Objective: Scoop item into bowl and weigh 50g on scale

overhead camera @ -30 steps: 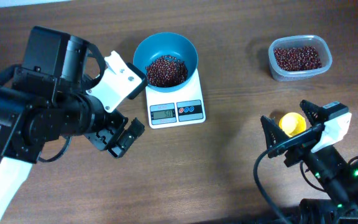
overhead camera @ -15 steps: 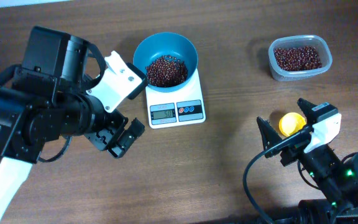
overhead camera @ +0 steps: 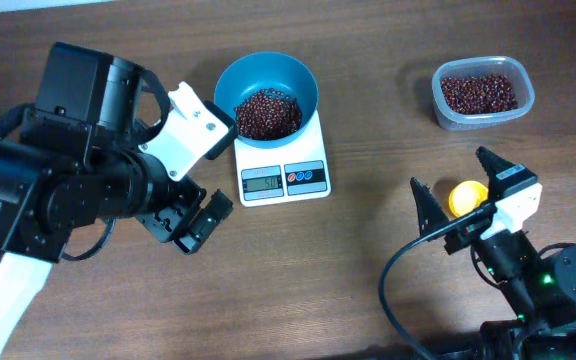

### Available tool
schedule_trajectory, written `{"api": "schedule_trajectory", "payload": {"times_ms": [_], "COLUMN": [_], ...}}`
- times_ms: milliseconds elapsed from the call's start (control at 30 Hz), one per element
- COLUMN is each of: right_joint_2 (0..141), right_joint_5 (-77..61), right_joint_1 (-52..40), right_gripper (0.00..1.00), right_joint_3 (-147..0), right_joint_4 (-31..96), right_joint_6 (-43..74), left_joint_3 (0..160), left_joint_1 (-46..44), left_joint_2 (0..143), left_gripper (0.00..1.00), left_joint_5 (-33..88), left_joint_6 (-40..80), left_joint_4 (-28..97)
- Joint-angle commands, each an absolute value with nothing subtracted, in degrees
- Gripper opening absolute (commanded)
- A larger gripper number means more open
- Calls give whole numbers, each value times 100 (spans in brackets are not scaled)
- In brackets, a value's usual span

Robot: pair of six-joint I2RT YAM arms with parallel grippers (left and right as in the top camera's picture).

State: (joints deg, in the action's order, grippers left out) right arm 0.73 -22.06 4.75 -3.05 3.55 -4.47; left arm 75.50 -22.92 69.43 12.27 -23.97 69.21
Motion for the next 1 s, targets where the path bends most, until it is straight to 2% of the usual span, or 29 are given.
{"api": "schedule_trajectory", "payload": {"times_ms": [0,167,300,967], "right_joint_2": [19,19,19,19], "right_joint_5": [-2174,-1393,-1247,-856], "right_joint_1": [405,161,119,237], "right_gripper": [99,99,99,99], "right_joint_3": [-158,-32,-32,-32], "right_joint_4": [222,-32,362,388], "right_joint_6": [-432,-438,-1310,-1308], "left_joint_3": [7612,7612,7612,7612], "left_joint_1": [-2287,-2287,-2287,-2287], "left_joint_2": [6914,6914,6914,6914], "left_gripper": [99,99,99,99], "left_joint_5": [1310,1310,1310,1310], "left_joint_6": [-2322,-2322,-2322,-2322], "left_joint_4": [6910,6910,6910,6910]}}
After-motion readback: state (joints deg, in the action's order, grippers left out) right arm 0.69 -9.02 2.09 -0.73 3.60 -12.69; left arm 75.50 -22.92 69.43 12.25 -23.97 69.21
